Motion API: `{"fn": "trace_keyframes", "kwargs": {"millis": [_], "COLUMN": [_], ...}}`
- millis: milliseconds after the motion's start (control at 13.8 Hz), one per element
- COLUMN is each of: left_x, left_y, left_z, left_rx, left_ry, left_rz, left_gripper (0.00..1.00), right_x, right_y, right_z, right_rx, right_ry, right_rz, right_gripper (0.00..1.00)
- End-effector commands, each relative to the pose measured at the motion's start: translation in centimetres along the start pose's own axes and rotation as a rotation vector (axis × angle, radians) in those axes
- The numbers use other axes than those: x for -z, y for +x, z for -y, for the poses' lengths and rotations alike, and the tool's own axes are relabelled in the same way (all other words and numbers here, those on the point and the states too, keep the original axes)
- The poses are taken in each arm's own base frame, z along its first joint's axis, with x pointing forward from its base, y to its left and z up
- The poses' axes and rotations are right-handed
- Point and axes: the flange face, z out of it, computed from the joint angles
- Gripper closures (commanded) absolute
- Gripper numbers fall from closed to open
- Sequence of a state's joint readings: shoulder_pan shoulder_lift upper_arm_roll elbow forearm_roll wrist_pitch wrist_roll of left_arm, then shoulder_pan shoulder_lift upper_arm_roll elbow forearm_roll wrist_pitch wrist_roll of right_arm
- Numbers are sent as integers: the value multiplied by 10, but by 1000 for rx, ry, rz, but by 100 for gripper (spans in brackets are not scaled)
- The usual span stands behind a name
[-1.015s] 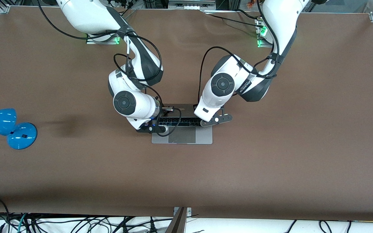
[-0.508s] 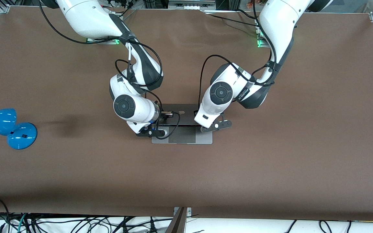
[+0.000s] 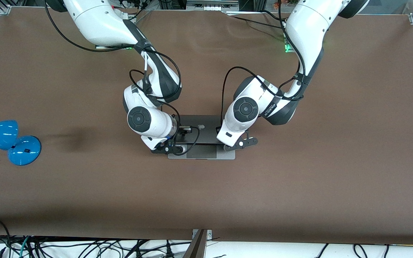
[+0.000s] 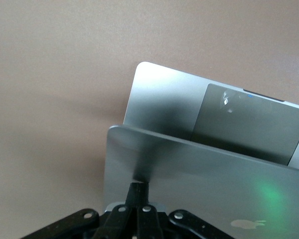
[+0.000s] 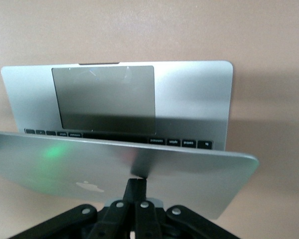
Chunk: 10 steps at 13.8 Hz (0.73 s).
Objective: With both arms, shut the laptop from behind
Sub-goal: 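Push the screen down toward the keyboard with both closed grippers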
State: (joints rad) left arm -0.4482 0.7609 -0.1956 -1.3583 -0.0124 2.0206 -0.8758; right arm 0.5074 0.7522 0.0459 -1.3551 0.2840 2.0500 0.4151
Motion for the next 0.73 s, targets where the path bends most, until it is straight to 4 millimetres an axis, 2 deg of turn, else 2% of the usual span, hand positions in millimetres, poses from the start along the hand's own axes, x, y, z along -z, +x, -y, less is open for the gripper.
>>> {"fn": "trace_keyframes", "kwargs": {"millis": [0,435,653], "left_x": [-5,-25,-31], "left_y": [14,28,32], "left_z": [-9,-11,-11], "left_rx": [-17,-4,0], "left_ry": [-2,3,1], "left_rz": [-24,-24,-24], "left_gripper": [100,100,100], "right_x": [-6,-17,-36], "right_y": [5,11,18], "right_z": [-1,-3,-8], "right_rx": [19,47,90], "right_ry": [-3,3,6], "right_rz": [-22,-42,-64], "right_gripper": [98,99,100]}}
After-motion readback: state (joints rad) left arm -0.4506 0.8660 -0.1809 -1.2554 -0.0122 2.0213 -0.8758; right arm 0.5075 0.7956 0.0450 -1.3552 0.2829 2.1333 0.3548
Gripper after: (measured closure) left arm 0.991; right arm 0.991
